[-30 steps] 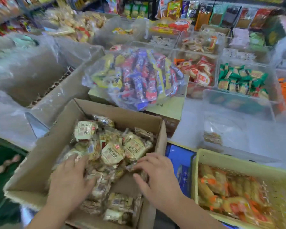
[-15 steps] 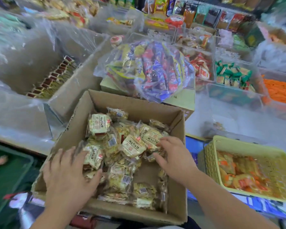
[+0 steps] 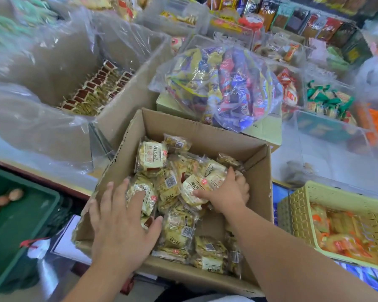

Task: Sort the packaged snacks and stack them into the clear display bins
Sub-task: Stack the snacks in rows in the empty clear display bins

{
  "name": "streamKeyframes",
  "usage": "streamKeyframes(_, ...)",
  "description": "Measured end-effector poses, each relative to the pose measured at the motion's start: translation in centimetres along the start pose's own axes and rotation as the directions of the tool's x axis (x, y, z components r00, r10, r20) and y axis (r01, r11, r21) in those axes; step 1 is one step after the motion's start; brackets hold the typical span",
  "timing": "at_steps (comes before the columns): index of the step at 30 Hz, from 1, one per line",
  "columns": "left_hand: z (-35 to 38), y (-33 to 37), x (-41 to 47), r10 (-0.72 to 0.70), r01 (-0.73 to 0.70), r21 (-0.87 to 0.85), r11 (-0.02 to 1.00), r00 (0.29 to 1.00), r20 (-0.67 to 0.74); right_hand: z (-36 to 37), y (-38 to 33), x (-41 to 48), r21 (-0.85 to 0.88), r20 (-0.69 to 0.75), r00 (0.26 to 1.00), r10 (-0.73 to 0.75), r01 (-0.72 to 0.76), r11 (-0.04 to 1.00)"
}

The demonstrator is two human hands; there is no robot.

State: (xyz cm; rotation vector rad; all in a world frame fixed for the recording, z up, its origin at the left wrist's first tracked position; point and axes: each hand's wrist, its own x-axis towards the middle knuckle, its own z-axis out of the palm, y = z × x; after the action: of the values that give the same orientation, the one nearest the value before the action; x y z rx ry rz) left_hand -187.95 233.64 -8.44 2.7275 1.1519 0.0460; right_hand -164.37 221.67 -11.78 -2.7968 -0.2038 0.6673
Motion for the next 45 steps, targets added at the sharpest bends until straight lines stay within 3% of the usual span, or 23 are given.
streamKeyframes(4,-0.1,0.1,0.3,0.023,-0.023,-0.041,0.999,1.000,0.014,0.7,-0.3,-0.7,-0.192,-0.116,0.991,-0.066,0.042,0.981)
streamKeyframes(6,-0.4,0.2,0.5,0.023,-0.020,-0.070,0.997,0.999,0.049,0.6,-0.2,-1.0,-0.208,-0.116,0.984,-0.136,0.110,0.972)
streamKeyframes(10,-1.1,0.8,2.1,0.076,-0.052,-0.211,0.976,0.991,0.111,0.2,-0.1,-1.7,-0.015,-0.016,0.980,-0.200,0.200,0.980)
streamKeyframes(16,-0.8,3.5,7.6,0.111,-0.032,-0.390,0.920,0.977,0.183,-2.1,0.9,-2.3,0.235,0.033,0.986,-0.162,0.150,0.960)
streamKeyframes(18,-0.2,4.0,9.4,0.098,0.005,-0.396,0.918,0.966,0.240,-3.1,1.8,-2.3,0.465,0.067,0.988,-0.136,0.090,0.881)
streamKeyframes(20,0.7,4.4,10.7,0.075,0.034,-0.354,0.935,0.955,0.288,-4.6,2.8,-2.8,0.701,0.132,0.983,-0.127,-0.002,0.713)
streamKeyframes(22,1.5,4.7,11.2,0.067,0.040,-0.329,0.944,0.949,0.309,-6.3,4.0,-3.3,0.808,0.198,0.965,-0.173,-0.061,0.586)
streamKeyframes(25,2.5,5.0,11.3,0.063,0.034,-0.293,0.955,0.947,0.316,-8.3,5.7,-3.8,0.850,0.248,0.944,-0.218,-0.104,0.516)
streamKeyframes(30,2.1,5.8,11.1,0.013,-0.014,0.002,1.000,0.959,0.282,-10.3,7.6,-4.3,0.932,0.279,0.925,-0.258,-0.196,0.305)
streamKeyframes(36,-0.3,6.6,8.6,-0.050,0.118,-0.328,0.937,0.977,0.208,-12.2,9.1,-4.3,0.950,0.296,0.896,-0.331,-0.240,0.198)
streamKeyframes(39,-2.1,7.8,7.0,-0.162,0.227,-0.603,0.765,0.974,0.162,-13.1,9.6,-3.8,0.958,0.272,0.888,-0.370,-0.215,0.189)
streamKeyframes(40,-2.7,8.7,6.5,-0.196,0.272,-0.707,0.653,0.962,0.188,-13.5,9.8,-3.6,0.959,0.269,0.882,-0.387,-0.209,0.191)
streamKeyframes(43,-3.6,12.7,4.8,-0.203,0.384,-0.908,0.171,0.915,0.349,-14.9,10.7,-2.9,0.962,0.271,0.848,-0.456,-0.216,0.169)
streamKeyframes(45,-3.9,16.2,3.9,-0.194,0.399,-0.917,-0.022,0.898,0.395,-16.2,11.6,-2.4,0.961,0.277,0.814,-0.511,-0.218,0.173)
